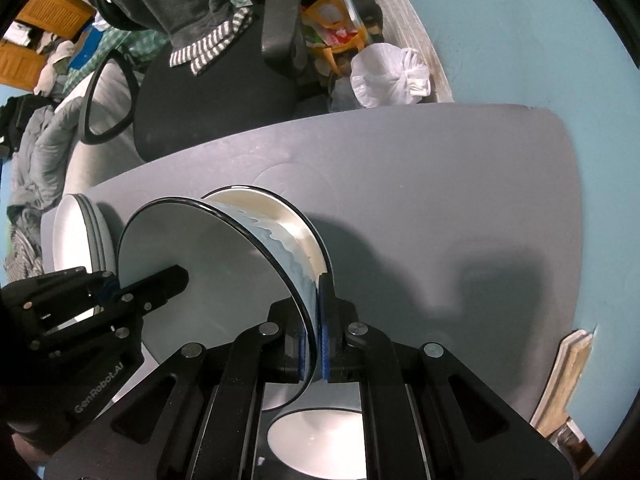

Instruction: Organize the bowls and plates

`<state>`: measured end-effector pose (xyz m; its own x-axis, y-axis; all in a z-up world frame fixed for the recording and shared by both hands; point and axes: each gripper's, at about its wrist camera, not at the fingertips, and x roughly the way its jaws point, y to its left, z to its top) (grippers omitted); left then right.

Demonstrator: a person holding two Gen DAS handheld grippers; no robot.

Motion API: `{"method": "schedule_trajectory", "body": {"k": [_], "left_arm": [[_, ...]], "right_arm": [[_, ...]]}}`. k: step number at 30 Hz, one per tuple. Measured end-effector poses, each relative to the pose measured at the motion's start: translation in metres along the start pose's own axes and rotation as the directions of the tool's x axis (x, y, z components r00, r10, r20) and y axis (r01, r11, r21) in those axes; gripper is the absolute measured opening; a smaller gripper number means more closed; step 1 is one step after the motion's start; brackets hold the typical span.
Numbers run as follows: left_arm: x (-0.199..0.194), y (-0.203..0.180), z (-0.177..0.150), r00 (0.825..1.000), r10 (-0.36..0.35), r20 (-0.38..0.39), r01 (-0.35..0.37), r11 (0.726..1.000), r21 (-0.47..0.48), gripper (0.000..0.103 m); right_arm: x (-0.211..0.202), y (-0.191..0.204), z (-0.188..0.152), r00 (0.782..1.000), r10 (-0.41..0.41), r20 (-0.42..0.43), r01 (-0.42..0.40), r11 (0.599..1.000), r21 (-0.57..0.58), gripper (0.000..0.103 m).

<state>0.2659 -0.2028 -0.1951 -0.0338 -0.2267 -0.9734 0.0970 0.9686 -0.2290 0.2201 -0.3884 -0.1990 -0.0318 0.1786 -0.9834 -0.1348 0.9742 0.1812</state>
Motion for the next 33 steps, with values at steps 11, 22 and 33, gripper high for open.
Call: {"method": "schedule_trajectory", "body": {"k": [11,22,33], "left_arm": [[-0.003,-0.004,0.002,0.999,0.034,0.004,-0.034,0.999,-0.001,0.016],[-0.018,-0.001,-0.001,0.982,0.181,0.061,-0.184,0.982,0.035,0.064],[-0.042,0.000,-0.015,0.983,0.163,0.085,-0.166,0.986,0.031,0.074]], "right_arm": [[-0.003,-0.003,0.004,1.000,-0.012,-0.012,0.012,1.000,-0.004,0.012],[-0.007,0.000,0.002,0.999,-0.037,0.003,0.037,0.999,-0.016,0.026],[-0.035,0.002,-0.011,0.992,-0.082,0.092,0.084,0.996,-0.017,0.053]]}}
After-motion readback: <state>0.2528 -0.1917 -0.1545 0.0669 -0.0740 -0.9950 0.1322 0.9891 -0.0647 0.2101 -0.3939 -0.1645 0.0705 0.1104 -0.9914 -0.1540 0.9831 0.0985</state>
